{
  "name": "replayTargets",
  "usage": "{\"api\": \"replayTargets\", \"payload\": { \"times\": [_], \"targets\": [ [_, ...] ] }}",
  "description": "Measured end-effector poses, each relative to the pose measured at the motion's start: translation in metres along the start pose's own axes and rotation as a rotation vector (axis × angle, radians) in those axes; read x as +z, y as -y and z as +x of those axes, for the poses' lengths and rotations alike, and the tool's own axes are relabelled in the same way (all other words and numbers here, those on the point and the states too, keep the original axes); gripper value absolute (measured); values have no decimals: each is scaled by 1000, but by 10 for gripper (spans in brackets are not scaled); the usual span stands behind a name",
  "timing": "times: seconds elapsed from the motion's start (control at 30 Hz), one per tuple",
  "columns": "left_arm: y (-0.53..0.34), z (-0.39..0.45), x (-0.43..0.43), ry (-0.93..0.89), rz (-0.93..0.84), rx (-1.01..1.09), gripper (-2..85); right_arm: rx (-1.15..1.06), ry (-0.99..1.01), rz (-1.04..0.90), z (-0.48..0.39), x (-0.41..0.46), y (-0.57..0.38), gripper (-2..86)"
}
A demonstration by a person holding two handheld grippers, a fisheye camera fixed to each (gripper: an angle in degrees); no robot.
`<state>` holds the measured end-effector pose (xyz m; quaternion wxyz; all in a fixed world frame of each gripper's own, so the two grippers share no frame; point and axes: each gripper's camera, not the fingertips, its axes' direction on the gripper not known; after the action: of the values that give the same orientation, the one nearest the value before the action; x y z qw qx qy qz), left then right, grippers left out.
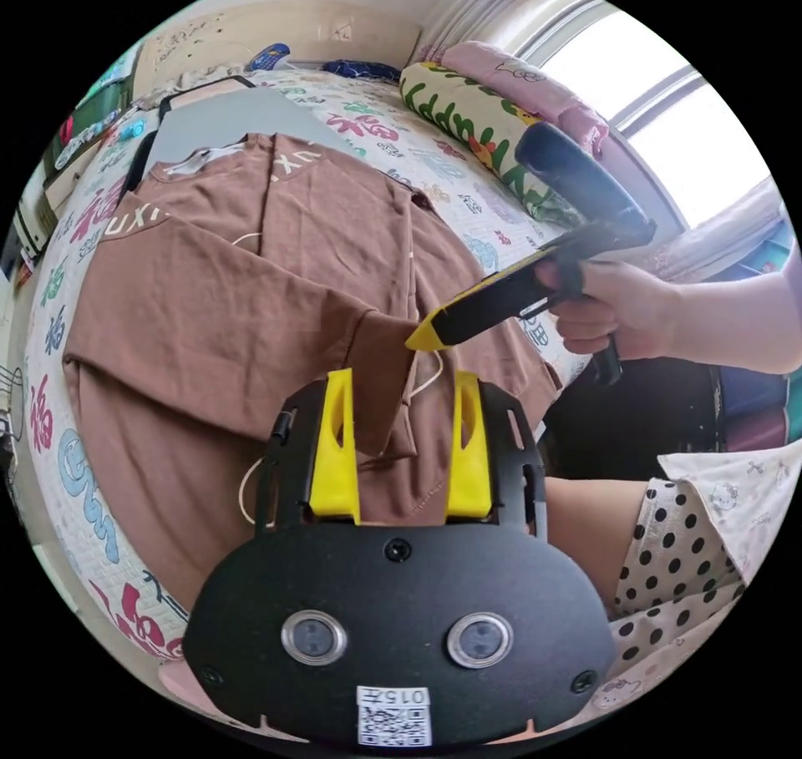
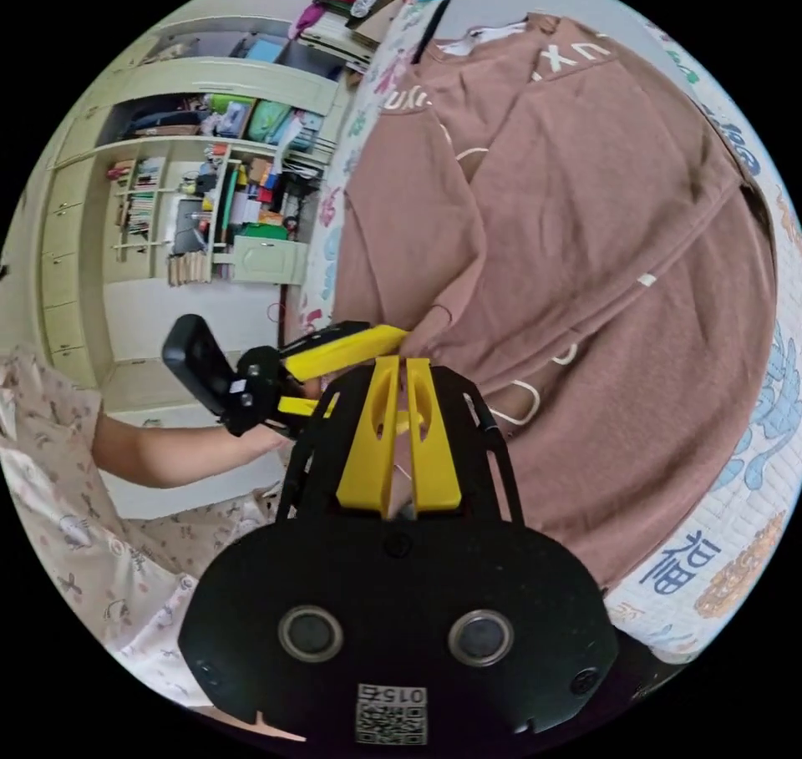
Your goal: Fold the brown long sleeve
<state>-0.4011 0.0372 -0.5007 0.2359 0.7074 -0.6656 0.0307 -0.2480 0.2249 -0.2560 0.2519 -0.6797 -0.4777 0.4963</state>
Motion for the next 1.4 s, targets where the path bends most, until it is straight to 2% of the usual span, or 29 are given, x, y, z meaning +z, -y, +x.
{"api": "replayTargets", "payload": {
  "times": [0.07,0.13,0.17,0.23,0.33,0.43,0.6,0.7,0.8,0.87,0.93,0.97,1.03,1.07,1.13,1.17,1.2,1.23,1.27,1.37,1.4],
  "targets": [
    [-7,-3,-7,57,43,-31,92,-110,-20,-34,-33,4,5,24],
    [-22,-23,-22,91,91,-152,17,-301,-259,-3,-82,9,-8,58],
    [-26,-31,-25,87,95,-185,13,-352,-345,11,-94,14,-15,67],
    [-48,-67,-42,101,127,-323,4,-609,-635,-67,-135,63,-48,93],
    [-74,-104,-63,108,156,-410,0,-787,-728,-285,-143,143,-80,100],
    [-91,-120,-73,130,163,-425,-1,-830,-809,-430,-135,196,-96,97],
    [-105,-119,-67,106,144,-390,-1,-874,-851,-453,-152,205,-97,71],
    [-109,-111,-58,83,137,-359,-1,-828,-793,-499,-167,196,-75,40],
    [-111,-109,-54,66,146,-367,-1,-698,-701,-452,-183,160,-40,16],
    [-109,-117,-61,11,174,-423,-2,-547,-642,-352,-183,102,-6,10],
    [-104,-138,-88,-6,224,-465,-1,-302,-623,-151,-166,-27,38,7],
    [-103,-146,-99,13,239,-478,-1,-250,-648,-93,-161,-65,46,7],
    [-106,-192,-157,137,310,-542,2,-58,-826,149,-145,-228,57,8],
    [-108,-205,-174,184,330,-567,4,-4,-878,211,-143,-269,56,10],
    [-123,-252,-239,462,399,-665,17,198,-1077,484,-143,-409,30,19],
    [-127,-259,-252,555,406,-683,21,241,-1117,547,-146,-435,20,23],
    [-132,-265,-272,748,400,-694,65,330,-1156,638,-149,-476,-1,39],
    [-133,-264,-282,876,380,-695,99,377,-1123,671,-151,-498,-20,55],
    [-134,-262,-284,902,371,-705,112,388,-1094,674,-152,-502,-30,62],
    [-140,-241,-259,790,308,-692,124,422,-953,588,-137,-468,-68,76],
    [-146,-233,-234,687,270,-700,120,452,-880,510,-122,-435,-81,79]
  ]
}}
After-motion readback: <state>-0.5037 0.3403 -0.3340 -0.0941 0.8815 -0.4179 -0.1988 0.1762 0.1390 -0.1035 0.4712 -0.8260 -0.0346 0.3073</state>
